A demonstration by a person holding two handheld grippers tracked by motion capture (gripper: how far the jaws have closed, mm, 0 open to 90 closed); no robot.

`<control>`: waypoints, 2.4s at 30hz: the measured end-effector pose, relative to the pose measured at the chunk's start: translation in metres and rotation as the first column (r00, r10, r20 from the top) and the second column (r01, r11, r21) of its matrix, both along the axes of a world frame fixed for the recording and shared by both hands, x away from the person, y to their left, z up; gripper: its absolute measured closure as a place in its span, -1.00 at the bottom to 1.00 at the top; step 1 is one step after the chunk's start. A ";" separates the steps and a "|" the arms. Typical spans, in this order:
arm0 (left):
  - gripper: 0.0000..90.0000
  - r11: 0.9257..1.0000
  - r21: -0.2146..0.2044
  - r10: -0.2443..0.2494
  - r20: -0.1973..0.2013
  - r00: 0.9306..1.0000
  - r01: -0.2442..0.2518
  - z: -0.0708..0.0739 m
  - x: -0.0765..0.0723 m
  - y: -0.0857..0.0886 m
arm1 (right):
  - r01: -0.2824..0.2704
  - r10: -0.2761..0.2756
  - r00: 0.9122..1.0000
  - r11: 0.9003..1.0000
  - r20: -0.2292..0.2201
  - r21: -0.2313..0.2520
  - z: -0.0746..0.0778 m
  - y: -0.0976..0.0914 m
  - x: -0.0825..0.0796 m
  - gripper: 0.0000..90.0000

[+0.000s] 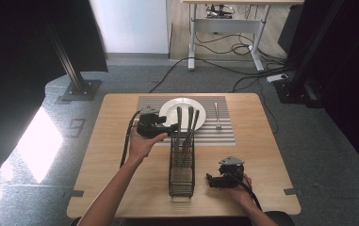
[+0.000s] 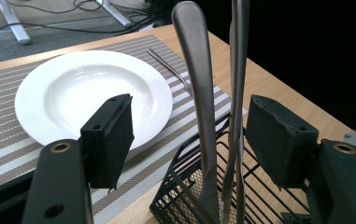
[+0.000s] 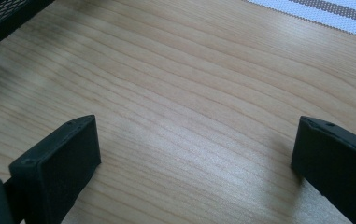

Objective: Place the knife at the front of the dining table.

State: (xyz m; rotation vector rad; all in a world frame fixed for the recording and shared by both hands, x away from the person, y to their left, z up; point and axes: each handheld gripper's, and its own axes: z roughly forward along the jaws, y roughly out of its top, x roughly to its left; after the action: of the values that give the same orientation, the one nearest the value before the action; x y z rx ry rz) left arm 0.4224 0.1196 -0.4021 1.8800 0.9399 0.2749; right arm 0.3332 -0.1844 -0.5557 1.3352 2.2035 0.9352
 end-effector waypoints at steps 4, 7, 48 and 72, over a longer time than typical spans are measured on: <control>-0.26 1.000 0.005 -0.006 0.000 1.000 0.006 0.000 0.002 -0.005 | 0.000 0.000 1.000 1.000 0.002 0.001 0.000 0.000 0.000 -0.98; -0.25 1.000 0.010 -0.012 0.000 1.000 0.012 0.000 0.004 -0.009 | 0.002 -0.002 1.000 1.000 0.002 0.002 0.000 0.000 0.000 -0.98; 0.64 0.998 -0.024 -0.066 -0.052 0.997 0.065 -0.024 0.021 -0.028 | -0.003 0.003 1.000 1.000 0.003 0.001 0.000 0.001 -0.001 -0.98; 0.78 0.994 -0.105 -0.021 0.043 0.999 0.026 -0.012 0.008 -0.018 | -0.002 0.002 1.000 1.000 0.006 0.000 0.000 0.001 -0.001 -0.96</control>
State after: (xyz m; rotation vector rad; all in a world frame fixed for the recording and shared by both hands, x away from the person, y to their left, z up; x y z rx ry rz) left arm 0.4307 0.1012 -0.4141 1.7808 0.8865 0.2450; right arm 0.3321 -0.1832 -0.5559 1.3291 2.2011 0.9386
